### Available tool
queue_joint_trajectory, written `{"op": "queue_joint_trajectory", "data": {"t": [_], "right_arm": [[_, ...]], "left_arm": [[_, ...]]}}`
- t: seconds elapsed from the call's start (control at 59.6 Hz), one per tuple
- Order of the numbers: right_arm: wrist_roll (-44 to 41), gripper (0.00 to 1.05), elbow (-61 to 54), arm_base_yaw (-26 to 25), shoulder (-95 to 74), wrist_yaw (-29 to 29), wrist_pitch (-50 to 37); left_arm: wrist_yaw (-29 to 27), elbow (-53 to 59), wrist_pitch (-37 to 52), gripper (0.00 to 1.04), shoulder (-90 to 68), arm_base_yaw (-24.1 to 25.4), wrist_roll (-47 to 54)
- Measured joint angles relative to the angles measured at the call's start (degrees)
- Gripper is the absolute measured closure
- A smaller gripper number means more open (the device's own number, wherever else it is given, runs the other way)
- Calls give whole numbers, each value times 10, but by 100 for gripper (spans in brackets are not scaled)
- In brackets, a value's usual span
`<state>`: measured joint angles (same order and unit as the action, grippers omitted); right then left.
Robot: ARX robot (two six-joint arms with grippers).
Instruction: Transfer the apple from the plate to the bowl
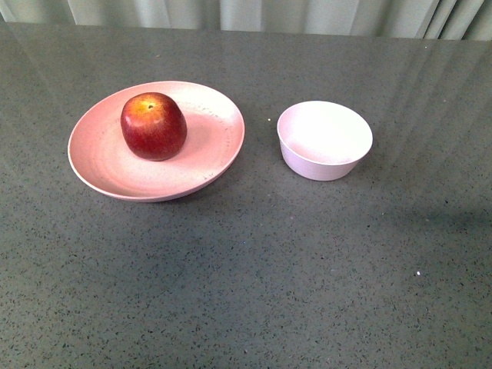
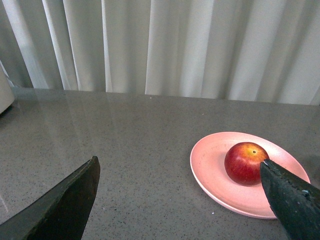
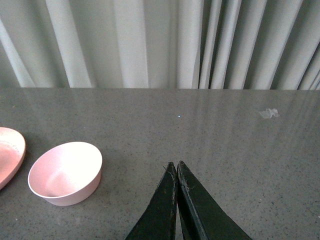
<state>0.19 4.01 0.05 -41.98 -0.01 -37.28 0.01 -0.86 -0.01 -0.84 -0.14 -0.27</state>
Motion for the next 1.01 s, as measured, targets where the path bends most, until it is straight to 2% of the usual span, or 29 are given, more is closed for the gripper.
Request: {"op": "queue_joint_trajectory", "data": {"t": [0.117,0.201,0.453,1.007], "right_arm": [[0,103,-10,0,33,0,23],[0,103,-26,0,41,0,5],[0,103,-27,0,155,0,111],[0,103,-27,0,290,0,242]], "left_arm": [[0,0,0,9,0,0,0],[0,0,0,9,0,0,0],[0,0,0,9,0,0,0],[0,0,0,9,0,0,0]]}}
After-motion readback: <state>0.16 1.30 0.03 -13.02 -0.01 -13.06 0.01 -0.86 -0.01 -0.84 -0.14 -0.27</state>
